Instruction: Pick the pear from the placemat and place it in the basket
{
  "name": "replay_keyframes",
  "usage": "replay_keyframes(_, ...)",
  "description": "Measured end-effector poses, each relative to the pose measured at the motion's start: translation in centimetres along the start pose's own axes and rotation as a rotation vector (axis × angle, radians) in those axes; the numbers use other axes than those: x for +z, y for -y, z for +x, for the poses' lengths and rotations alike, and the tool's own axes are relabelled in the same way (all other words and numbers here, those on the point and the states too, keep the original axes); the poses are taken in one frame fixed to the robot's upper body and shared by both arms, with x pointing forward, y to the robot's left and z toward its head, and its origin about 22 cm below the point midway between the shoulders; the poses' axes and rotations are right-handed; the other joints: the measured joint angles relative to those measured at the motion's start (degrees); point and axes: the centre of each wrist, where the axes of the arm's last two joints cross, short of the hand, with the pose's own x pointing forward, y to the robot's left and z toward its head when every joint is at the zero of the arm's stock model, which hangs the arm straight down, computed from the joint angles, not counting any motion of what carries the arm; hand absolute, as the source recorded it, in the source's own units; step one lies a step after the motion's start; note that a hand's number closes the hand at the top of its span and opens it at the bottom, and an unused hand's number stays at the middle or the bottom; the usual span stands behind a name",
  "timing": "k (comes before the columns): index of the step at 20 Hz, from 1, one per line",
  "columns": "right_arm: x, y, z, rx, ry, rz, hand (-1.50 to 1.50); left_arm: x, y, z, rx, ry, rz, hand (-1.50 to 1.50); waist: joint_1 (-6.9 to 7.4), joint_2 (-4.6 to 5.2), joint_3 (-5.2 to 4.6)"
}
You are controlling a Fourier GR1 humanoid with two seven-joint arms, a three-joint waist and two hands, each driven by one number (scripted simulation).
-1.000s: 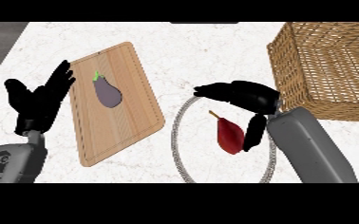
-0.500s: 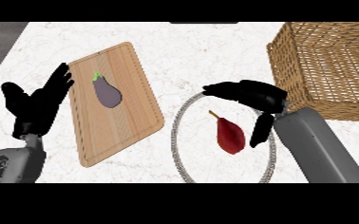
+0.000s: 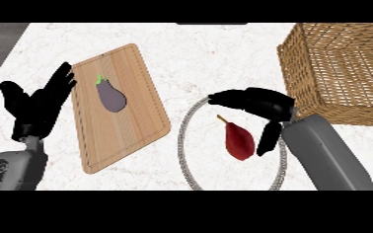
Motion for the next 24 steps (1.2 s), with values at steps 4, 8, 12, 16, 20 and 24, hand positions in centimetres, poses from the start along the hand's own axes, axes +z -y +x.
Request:
replay_keyframes(4,-0.2,-1.1,0.0,0.028,-0.012,0.008,-1.50,0.0,0.1,0.2,0.005,-0.001,-0.003,0.00,-0.01,-0.02,0.00)
replay_keyframes(8,-0.7,-1.8,-0.4,0.054,-0.026,0.016,-1.50,-0.5,0.6,0.2,-0.002,-0.001,0.003,0.00,-0.02,0.00,0.00)
replay_keyframes(12,-1.0,-2.9,-0.7,0.085,-0.026,0.034,1.50,-0.3,0.6,-0.1,0.000,-0.002,0.004,0.00,0.02,-0.01,-0.01)
replay_keyframes(16,-1.7,-3.5,-1.0,0.163,0.000,0.070,1.50,0.2,0.7,-0.8,0.002,-0.005,0.002,0.00,0.18,-0.18,-0.10)
replay_keyframes(20,-2.7,-3.7,-0.3,0.203,0.012,0.076,1.50,-0.3,1.0,-0.4,0.000,0.003,-0.002,0.00,0.03,-0.43,-0.28)
replay_keyframes(24,-2.7,-3.9,-0.4,0.223,0.026,0.074,1.50,-0.3,-0.3,-0.4,0.002,0.001,-0.001,0.00,0.07,-0.51,-0.29)
